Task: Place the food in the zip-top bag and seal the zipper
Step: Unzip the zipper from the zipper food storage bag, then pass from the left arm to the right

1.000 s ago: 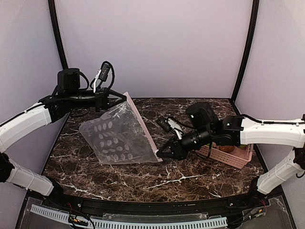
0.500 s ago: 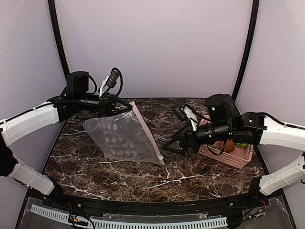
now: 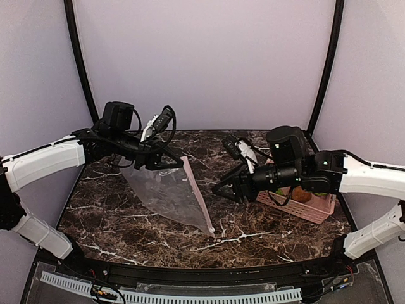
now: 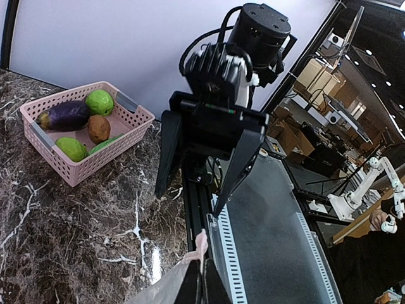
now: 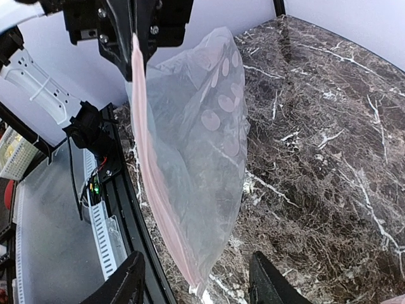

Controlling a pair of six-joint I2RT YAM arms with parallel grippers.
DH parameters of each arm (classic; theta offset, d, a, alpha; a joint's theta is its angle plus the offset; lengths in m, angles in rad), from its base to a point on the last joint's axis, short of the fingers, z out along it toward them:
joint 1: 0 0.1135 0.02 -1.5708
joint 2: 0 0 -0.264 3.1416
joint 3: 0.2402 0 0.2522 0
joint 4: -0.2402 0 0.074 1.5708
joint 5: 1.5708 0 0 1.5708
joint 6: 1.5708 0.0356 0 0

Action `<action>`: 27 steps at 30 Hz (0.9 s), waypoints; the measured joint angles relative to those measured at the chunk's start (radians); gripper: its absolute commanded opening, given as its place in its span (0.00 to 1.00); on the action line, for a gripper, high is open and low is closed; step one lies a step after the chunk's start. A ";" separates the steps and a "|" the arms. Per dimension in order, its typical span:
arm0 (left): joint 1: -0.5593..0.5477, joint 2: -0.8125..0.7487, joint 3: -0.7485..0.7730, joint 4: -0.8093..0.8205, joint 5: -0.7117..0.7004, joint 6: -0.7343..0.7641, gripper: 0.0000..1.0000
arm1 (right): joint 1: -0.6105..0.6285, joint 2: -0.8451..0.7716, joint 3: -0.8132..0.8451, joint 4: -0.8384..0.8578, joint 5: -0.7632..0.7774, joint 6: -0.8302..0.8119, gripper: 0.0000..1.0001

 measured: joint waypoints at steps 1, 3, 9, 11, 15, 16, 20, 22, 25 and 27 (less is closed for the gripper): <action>0.000 0.000 0.000 0.000 0.001 0.001 0.01 | 0.004 0.024 0.000 0.005 -0.005 0.002 0.49; 0.000 0.000 0.000 -0.001 0.004 0.001 0.01 | 0.007 0.058 0.000 0.014 -0.018 0.000 0.46; 0.000 0.000 0.000 -0.003 0.005 0.001 0.01 | 0.009 0.111 0.005 0.029 -0.035 -0.006 0.41; 0.000 0.000 0.000 -0.004 0.005 0.002 0.01 | 0.009 0.117 0.010 0.033 -0.040 -0.007 0.40; 0.000 0.000 0.000 -0.010 0.005 0.002 0.01 | 0.009 0.124 0.015 0.043 -0.053 -0.008 0.38; 0.000 0.000 0.000 -0.011 0.005 0.003 0.01 | 0.009 0.127 0.015 0.045 -0.057 -0.008 0.38; 0.000 0.000 0.000 -0.012 0.004 0.004 0.01 | 0.009 0.147 0.016 0.051 -0.074 -0.012 0.37; 0.000 0.000 0.000 -0.013 0.004 0.004 0.01 | 0.010 0.159 0.016 0.055 -0.081 -0.016 0.36; 0.000 0.000 0.000 -0.014 0.004 0.004 0.01 | 0.011 0.173 0.016 0.055 -0.089 -0.021 0.34; 0.000 0.000 0.000 -0.014 0.004 0.004 0.01 | 0.011 0.178 0.017 0.055 -0.095 -0.023 0.33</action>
